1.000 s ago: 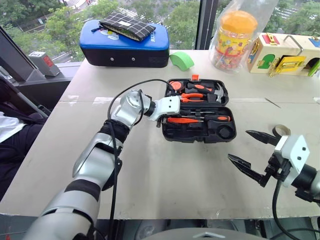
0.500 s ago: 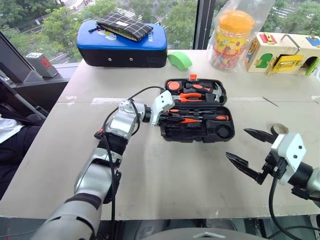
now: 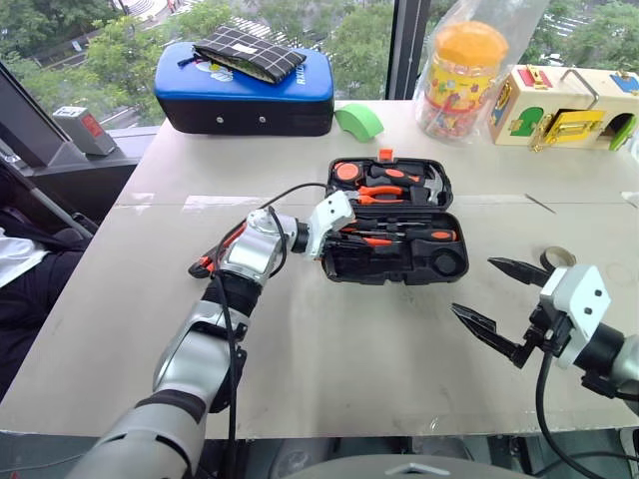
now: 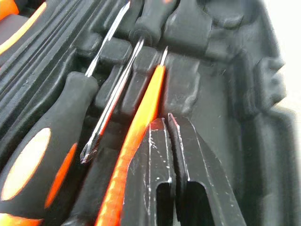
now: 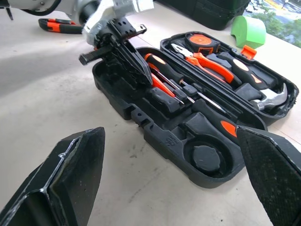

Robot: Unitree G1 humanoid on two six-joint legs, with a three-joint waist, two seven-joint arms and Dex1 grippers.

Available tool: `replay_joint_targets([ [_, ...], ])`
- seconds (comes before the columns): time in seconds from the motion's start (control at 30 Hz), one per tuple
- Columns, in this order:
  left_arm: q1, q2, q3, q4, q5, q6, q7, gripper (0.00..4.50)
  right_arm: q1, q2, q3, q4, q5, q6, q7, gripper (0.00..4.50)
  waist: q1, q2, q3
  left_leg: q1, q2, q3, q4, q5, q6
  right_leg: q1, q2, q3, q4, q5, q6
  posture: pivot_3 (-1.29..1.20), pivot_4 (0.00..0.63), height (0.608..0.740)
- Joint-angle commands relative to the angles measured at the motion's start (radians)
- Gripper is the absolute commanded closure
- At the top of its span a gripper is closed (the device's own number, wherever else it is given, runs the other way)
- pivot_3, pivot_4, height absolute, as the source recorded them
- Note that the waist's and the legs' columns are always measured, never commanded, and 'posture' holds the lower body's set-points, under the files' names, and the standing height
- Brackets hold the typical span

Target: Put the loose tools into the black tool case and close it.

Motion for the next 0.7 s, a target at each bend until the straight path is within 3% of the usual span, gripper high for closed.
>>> replay_joint_targets([
  [0.03, -0.021, 0.005, 0.040, -0.060, -0.020, 0.001, 0.048, 4.44, -0.005, 0.005, -0.013, -0.031, 0.014, -0.006, -0.008, 0.00, 0.000, 0.000, 0.000, 0.000, 0.000, 0.000, 0.000, 0.000, 0.000, 0.000, 0.000, 0.000, 0.000, 0.000, 0.000, 0.00, 0.150, 0.740],
  [0.23, 0.032, 0.017, -0.069, 0.008, 0.139, -0.180, 0.151, 4.44, -0.041, 0.000, 0.008, -0.005, 0.012, -0.007, -0.002, 0.00, 0.001, 0.000, 0.000, 0.001, 0.000, 0.001, 0.000, 0.001, -0.001, 0.000, 0.000, 0.002, 0.000, 0.000, 0.000, 0.00, 0.150, 0.740],
  [0.7, 0.030, -0.010, -0.097, 0.168, 0.213, -0.371, 0.241, 4.44, -0.026, 0.009, 0.013, 0.000, 0.003, -0.018, 0.004, 0.00, 0.018, 0.000, -0.006, 0.003, 0.000, 0.002, 0.000, 0.000, 0.001, 0.002, 0.000, 0.002, 0.001, 0.000, 0.000, 0.00, 0.150, 0.740],
])
